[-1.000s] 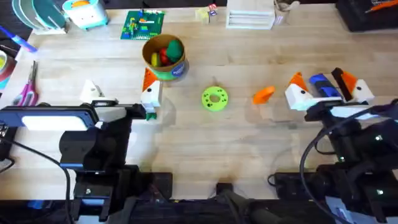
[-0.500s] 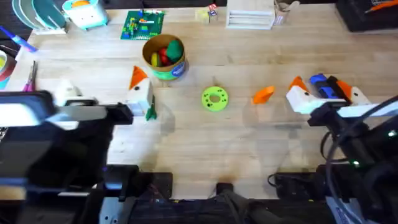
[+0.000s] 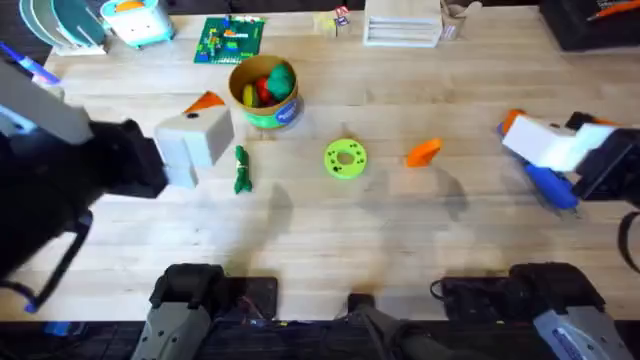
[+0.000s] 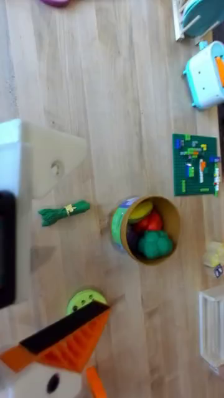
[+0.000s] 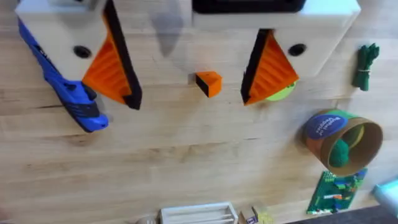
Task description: Pick up the gripper from the table and insert it into the empty holder that is missing its gripper. Then pick up a screw, insert it into the mounting hole, and use the screwdriver to tighten it. Finally, clean up the table by picking up the vegetable and placing it into the bucket.
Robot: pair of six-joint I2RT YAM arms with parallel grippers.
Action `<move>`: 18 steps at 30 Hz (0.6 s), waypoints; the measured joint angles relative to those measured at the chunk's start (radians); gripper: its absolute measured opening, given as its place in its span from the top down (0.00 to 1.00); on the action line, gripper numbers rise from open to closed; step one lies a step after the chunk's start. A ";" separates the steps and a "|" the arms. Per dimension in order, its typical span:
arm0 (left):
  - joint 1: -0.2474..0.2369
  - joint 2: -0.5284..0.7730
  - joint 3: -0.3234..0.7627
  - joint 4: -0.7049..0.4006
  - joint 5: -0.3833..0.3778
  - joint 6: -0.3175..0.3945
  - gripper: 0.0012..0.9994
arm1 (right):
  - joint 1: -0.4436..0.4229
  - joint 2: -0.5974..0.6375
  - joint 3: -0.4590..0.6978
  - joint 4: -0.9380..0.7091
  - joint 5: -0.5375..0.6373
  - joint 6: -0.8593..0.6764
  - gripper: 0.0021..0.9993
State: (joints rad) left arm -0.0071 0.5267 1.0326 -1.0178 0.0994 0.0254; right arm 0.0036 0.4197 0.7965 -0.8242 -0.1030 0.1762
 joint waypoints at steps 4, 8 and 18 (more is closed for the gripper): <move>0.000 0.088 0.091 -0.051 0.021 0.006 0.01 | 0.000 0.018 0.025 0.014 -0.001 0.000 0.01; 0.000 0.120 0.107 -0.060 0.033 0.011 0.35 | 0.000 0.018 0.026 0.007 -0.003 0.000 0.01; 0.000 0.120 0.108 -0.049 0.039 0.027 0.02 | 0.000 0.018 0.026 -0.082 -0.003 0.000 0.01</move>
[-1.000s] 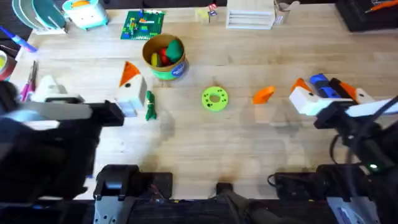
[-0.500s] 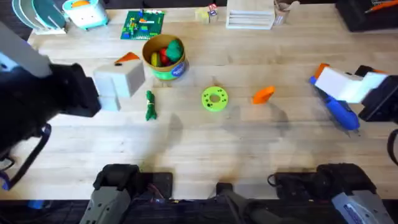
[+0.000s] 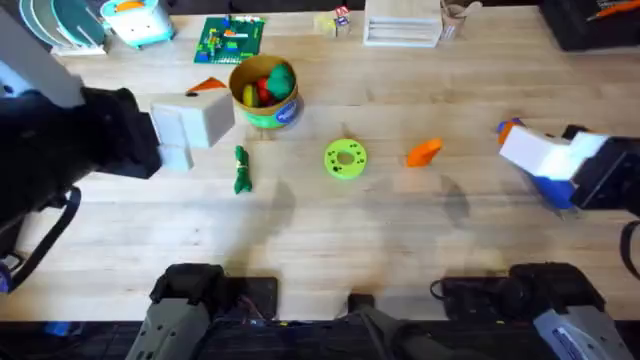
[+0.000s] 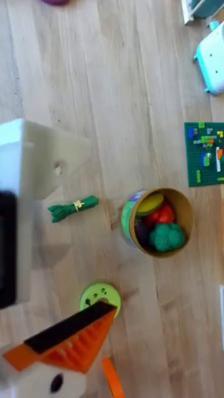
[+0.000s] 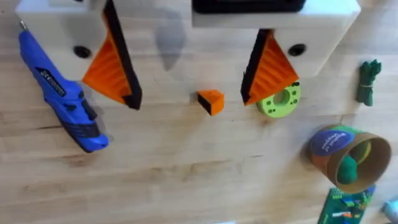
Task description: Pick up the gripper from the table and insert it into the empty holder that is missing its gripper. Then pick up a screw, insert it into the mounting hole, and use the screwdriver to tighten it. Finally, clean up the table by picking up the vegetable and placing it into the bucket.
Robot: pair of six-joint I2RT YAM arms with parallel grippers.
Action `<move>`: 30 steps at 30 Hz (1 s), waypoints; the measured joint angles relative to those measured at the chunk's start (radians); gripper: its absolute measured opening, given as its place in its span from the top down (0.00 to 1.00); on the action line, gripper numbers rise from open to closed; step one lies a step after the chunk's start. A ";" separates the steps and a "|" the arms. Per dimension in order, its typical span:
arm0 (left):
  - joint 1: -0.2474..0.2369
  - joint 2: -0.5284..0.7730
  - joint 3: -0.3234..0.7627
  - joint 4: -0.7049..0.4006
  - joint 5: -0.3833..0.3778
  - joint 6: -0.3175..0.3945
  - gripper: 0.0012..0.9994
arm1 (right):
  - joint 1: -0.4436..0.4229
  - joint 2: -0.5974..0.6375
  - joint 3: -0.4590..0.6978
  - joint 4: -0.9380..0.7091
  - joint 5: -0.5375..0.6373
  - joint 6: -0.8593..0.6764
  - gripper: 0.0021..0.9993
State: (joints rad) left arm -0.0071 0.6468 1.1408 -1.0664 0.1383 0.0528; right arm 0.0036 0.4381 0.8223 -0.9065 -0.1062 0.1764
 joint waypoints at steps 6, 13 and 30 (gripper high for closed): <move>0.000 0.000 0.000 0.003 0.001 0.000 0.01 | 0.000 0.000 0.000 -0.132 0.000 0.000 0.01; 0.000 0.000 0.000 -0.028 0.026 0.000 0.01 | 0.000 0.000 0.000 -0.267 0.000 0.000 0.01; -0.001 -0.002 -0.109 0.211 0.222 0.070 0.01 | 0.000 0.000 0.000 -0.267 0.000 0.000 0.01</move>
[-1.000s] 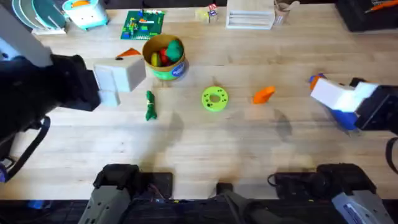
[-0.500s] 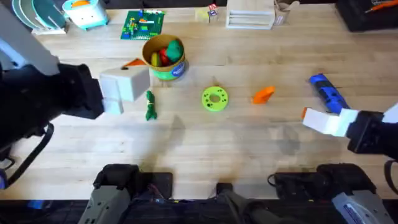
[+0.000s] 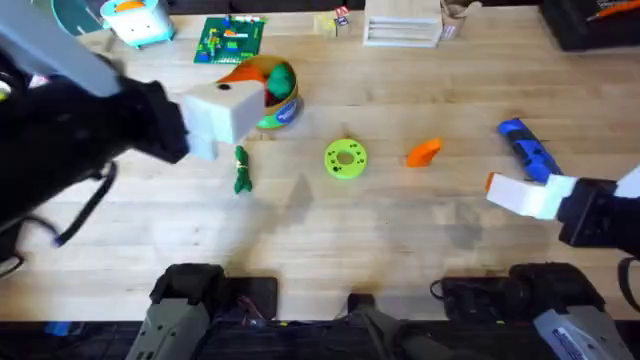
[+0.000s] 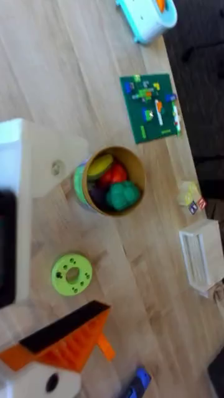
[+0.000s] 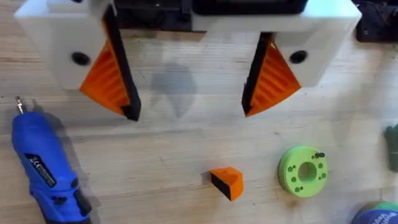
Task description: Pick up the gripper from the table and insert it into the empty holder that is missing its gripper. Then pick up a screw, insert it into the mounting hole, and use the screwdriver to tighten it. Finally, clean up the table by picking up the vegetable and placing it into the bucket.
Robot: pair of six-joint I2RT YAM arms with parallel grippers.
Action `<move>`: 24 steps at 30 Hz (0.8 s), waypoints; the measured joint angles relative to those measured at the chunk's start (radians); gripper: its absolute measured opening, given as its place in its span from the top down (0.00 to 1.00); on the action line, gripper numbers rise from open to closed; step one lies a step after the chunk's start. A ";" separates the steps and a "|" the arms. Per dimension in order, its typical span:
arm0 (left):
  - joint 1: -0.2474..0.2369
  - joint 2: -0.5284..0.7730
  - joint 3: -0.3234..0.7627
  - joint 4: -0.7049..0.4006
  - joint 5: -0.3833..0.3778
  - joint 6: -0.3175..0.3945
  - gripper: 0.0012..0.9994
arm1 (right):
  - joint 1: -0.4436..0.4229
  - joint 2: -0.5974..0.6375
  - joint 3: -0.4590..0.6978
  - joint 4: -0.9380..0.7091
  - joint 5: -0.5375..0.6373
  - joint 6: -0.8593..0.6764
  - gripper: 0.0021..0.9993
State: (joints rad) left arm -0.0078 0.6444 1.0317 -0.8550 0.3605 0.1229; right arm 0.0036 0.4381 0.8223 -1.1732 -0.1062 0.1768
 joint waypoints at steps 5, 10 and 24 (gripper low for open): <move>-0.024 -0.049 -0.234 0.252 0.134 0.017 0.01 | 0.000 0.000 0.000 0.000 0.000 0.000 0.01; -0.108 -0.181 -0.451 0.432 0.206 0.020 0.01 | 0.000 0.000 0.000 0.000 0.000 0.000 0.01; -0.271 -0.567 -0.797 0.507 0.244 0.021 0.01 | 0.000 0.000 0.000 0.000 0.000 0.000 0.01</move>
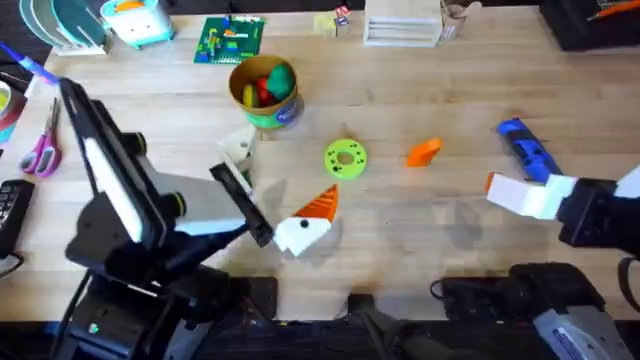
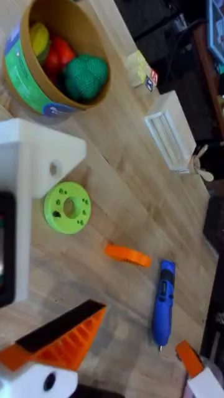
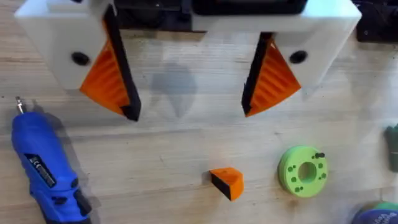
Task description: Pick up the gripper from the table and insert it into the empty holder that is missing its gripper. Then pick up a screw, insert it into the mounting hole, and use the screwdriver to tighten it. Finally, clean up the table by picking up the vegetable and placing it into the bucket.
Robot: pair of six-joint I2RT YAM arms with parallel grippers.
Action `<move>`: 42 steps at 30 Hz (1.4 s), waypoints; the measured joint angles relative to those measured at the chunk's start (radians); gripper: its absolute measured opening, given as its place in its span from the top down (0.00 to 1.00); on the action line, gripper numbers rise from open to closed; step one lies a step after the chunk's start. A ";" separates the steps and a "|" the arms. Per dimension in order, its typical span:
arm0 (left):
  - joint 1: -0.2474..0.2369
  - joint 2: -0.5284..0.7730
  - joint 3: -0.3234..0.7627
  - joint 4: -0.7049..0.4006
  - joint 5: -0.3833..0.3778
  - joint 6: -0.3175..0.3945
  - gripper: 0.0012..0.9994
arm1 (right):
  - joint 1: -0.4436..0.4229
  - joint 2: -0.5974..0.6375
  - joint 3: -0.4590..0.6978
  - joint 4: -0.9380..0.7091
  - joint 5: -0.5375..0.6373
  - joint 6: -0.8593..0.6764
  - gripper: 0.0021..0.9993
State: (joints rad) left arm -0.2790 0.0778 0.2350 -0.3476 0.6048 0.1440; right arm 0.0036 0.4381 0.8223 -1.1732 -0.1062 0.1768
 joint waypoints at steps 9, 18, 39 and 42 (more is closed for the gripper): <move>-0.077 -0.073 -0.131 0.039 0.066 0.000 0.01 | 0.000 0.000 0.000 0.000 0.000 0.000 0.01; -0.112 -0.072 -0.139 0.045 0.134 0.000 0.01 | 0.000 0.000 0.000 0.000 0.000 0.000 0.01; -0.112 -0.072 -0.139 0.045 0.137 0.000 0.01 | 0.000 0.000 0.000 0.020 0.015 0.000 0.01; -0.112 -0.072 -0.140 0.053 0.137 0.000 0.01 | 0.000 0.000 0.000 0.031 0.054 0.000 0.01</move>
State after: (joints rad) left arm -0.3912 0.0063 0.0952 -0.2948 0.7418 0.1443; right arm 0.0036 0.4385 0.8223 -1.1422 -0.0525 0.1768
